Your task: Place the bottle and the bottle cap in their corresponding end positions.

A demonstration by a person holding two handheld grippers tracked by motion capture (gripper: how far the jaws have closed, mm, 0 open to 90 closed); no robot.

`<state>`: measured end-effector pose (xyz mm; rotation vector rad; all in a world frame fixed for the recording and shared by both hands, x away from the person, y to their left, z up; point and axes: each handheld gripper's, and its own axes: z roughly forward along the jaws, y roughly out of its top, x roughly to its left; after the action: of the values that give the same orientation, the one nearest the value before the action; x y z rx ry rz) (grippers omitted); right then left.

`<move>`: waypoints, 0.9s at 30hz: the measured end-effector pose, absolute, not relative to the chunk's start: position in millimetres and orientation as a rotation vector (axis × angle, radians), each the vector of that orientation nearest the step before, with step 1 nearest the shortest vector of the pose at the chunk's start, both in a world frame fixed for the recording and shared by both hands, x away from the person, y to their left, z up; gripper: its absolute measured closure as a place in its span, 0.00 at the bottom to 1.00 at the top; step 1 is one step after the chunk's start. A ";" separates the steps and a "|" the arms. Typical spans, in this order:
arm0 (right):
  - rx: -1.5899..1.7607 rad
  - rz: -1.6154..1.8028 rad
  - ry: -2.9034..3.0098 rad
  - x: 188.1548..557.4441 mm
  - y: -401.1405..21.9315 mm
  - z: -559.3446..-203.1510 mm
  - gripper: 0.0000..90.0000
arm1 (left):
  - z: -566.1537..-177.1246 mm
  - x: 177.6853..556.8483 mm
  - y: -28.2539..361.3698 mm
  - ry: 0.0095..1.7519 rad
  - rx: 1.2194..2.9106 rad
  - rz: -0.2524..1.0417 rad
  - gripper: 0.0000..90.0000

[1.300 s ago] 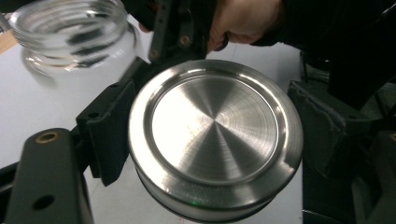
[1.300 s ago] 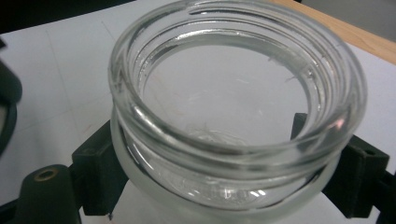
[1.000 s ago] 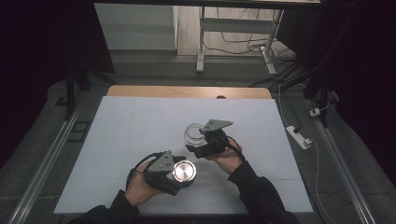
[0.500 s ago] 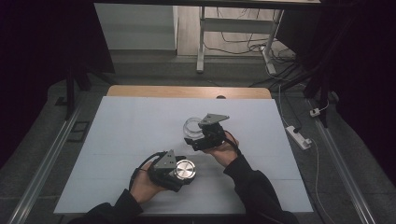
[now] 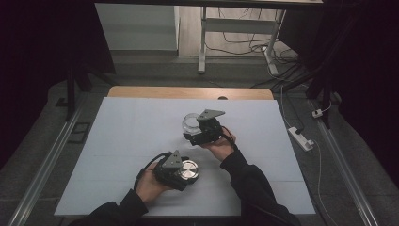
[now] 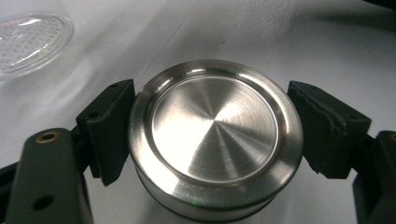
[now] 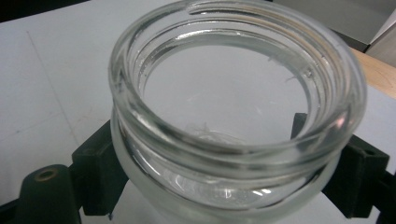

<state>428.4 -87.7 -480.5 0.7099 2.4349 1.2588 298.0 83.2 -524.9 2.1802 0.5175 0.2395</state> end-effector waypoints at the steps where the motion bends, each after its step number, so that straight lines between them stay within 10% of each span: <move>1: 0.711 1.256 2.435 429.9 -86.8 -481.7 0.17 | -525.8 298.7 82.4 0.520 2.185 0.238 0.22; 27: 0.746 1.177 2.458 444.8 -80.8 -510.9 0.17 | -539.7 310.3 70.4 0.556 2.292 0.192 0.22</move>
<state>444.8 -80.8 -510.9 0.7458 2.4577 1.1769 310.3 70.4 -539.7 2.2918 0.5561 0.1925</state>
